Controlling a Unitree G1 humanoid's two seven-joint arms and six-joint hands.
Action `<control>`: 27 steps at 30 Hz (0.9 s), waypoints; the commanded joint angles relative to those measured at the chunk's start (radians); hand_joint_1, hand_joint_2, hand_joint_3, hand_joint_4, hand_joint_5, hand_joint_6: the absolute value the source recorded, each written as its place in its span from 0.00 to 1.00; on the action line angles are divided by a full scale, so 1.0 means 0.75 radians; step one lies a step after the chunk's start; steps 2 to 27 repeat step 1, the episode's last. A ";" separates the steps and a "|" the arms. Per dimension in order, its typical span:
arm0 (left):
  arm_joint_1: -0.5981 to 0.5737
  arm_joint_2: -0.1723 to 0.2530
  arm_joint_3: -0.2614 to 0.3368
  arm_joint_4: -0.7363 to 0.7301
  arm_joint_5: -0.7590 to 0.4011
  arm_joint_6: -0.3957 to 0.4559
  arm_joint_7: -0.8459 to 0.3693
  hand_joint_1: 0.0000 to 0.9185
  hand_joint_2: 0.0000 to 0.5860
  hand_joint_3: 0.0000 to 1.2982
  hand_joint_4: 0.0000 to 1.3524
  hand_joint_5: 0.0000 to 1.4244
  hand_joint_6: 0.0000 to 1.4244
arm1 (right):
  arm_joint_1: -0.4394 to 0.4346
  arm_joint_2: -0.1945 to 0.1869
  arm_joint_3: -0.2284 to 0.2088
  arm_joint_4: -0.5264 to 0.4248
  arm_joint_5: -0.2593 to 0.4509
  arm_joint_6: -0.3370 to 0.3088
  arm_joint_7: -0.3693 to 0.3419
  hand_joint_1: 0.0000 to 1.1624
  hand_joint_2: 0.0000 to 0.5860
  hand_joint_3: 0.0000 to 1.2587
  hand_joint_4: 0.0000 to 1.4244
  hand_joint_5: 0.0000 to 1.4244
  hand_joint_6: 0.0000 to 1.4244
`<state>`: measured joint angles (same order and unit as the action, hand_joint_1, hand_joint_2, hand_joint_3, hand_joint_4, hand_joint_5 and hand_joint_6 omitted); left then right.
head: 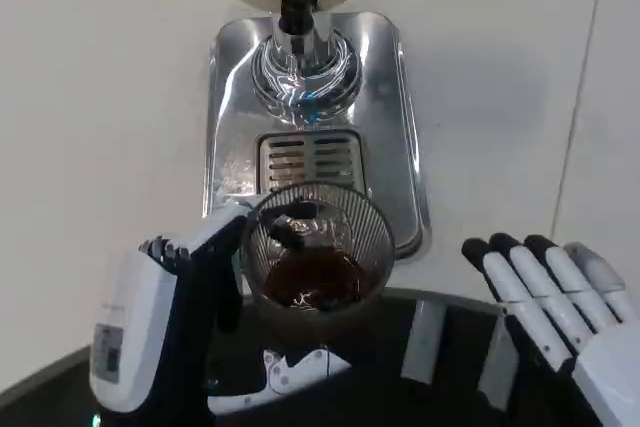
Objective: Grasp the cup under the faucet to collect the drink, then remove the cup.
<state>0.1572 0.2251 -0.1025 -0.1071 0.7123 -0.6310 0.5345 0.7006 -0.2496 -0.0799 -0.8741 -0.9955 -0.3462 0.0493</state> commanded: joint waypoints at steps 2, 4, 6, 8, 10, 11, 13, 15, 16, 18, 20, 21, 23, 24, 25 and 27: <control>0.015 -0.008 -0.003 -0.041 -0.010 -0.041 0.006 0.83 0.16 0.94 0.90 0.93 1.00 | -0.038 -0.001 -0.002 0.009 0.006 0.017 0.038 0.18 0.90 0.00 0.00 0.00 0.00; 0.015 -0.008 -0.003 -0.041 -0.010 -0.041 0.006 0.83 0.16 0.94 0.90 0.93 1.00 | -0.038 -0.001 -0.002 0.009 0.006 0.017 0.038 0.18 0.90 0.00 0.00 0.00 0.00; 0.015 -0.008 -0.003 -0.041 -0.010 -0.041 0.006 0.83 0.16 0.94 0.90 0.93 1.00 | -0.038 -0.001 -0.002 0.009 0.006 0.017 0.038 0.18 0.90 0.00 0.00 0.00 0.00; 0.015 -0.008 -0.003 -0.041 -0.010 -0.041 0.006 0.83 0.16 0.94 0.90 0.93 1.00 | -0.038 -0.001 -0.002 0.009 0.006 0.017 0.038 0.18 0.90 0.00 0.00 0.00 0.00; 0.015 -0.008 -0.003 -0.041 -0.010 -0.041 0.006 0.83 0.16 0.94 0.90 0.93 1.00 | -0.038 -0.001 -0.002 0.009 0.006 0.017 0.038 0.18 0.90 0.00 0.00 0.00 0.00; 0.015 -0.008 -0.003 -0.041 -0.010 -0.041 0.006 0.83 0.16 0.94 0.90 0.93 1.00 | -0.038 -0.001 -0.002 0.009 0.006 0.017 0.038 0.18 0.90 0.00 0.00 0.00 0.00; 0.015 -0.008 -0.003 -0.041 -0.010 -0.041 0.006 0.83 0.16 0.94 0.90 0.93 1.00 | -0.038 -0.001 -0.002 0.009 0.006 0.017 0.038 0.18 0.90 0.00 0.00 0.00 0.00; 0.015 -0.008 -0.003 -0.041 -0.010 -0.041 0.006 0.83 0.16 0.94 0.90 0.93 1.00 | -0.038 -0.001 -0.002 0.009 0.006 0.017 0.038 0.18 0.90 0.00 0.00 0.00 0.00; 0.015 -0.008 -0.003 -0.041 -0.010 -0.041 0.006 0.83 0.16 0.94 0.90 0.93 1.00 | -0.038 -0.001 -0.002 0.009 0.006 0.017 0.038 0.18 0.90 0.00 0.00 0.00 0.00; 0.015 -0.008 -0.003 -0.041 -0.010 -0.041 0.006 0.83 0.16 0.94 0.90 0.93 1.00 | -0.038 -0.001 -0.002 0.009 0.006 0.017 0.038 0.18 0.90 0.00 0.00 0.00 0.00; 0.015 -0.008 -0.003 -0.041 -0.010 -0.041 0.006 0.83 0.16 0.94 0.90 0.93 1.00 | -0.038 -0.001 -0.002 0.009 0.006 0.017 0.038 0.18 0.90 0.00 0.00 0.00 0.00; 0.015 -0.008 -0.003 -0.041 -0.010 -0.041 0.006 0.83 0.16 0.94 0.90 0.93 1.00 | -0.038 -0.001 -0.002 0.009 0.006 0.017 0.038 0.18 0.90 0.00 0.00 0.00 0.00; 0.015 -0.008 -0.003 -0.041 -0.010 -0.041 0.006 0.83 0.16 0.94 0.90 0.93 1.00 | -0.038 -0.001 -0.002 0.009 0.006 0.017 0.038 0.18 0.90 0.00 0.00 0.00 0.00; 0.015 -0.008 -0.003 -0.041 -0.010 -0.041 0.006 0.83 0.16 0.94 0.90 0.93 1.00 | -0.038 -0.001 -0.002 0.009 0.006 0.017 0.038 0.18 0.90 0.00 0.00 0.00 0.00; 0.015 -0.008 -0.003 -0.041 -0.010 -0.041 0.006 0.83 0.16 0.94 0.90 0.93 1.00 | -0.038 -0.001 -0.002 0.009 0.006 0.017 0.038 0.18 0.90 0.00 0.00 0.00 0.00; 0.015 -0.008 -0.003 -0.041 -0.010 -0.041 0.006 0.83 0.16 0.94 0.90 0.93 1.00 | -0.038 -0.001 -0.002 0.009 0.006 0.017 0.038 0.18 0.90 0.00 0.00 0.00 0.00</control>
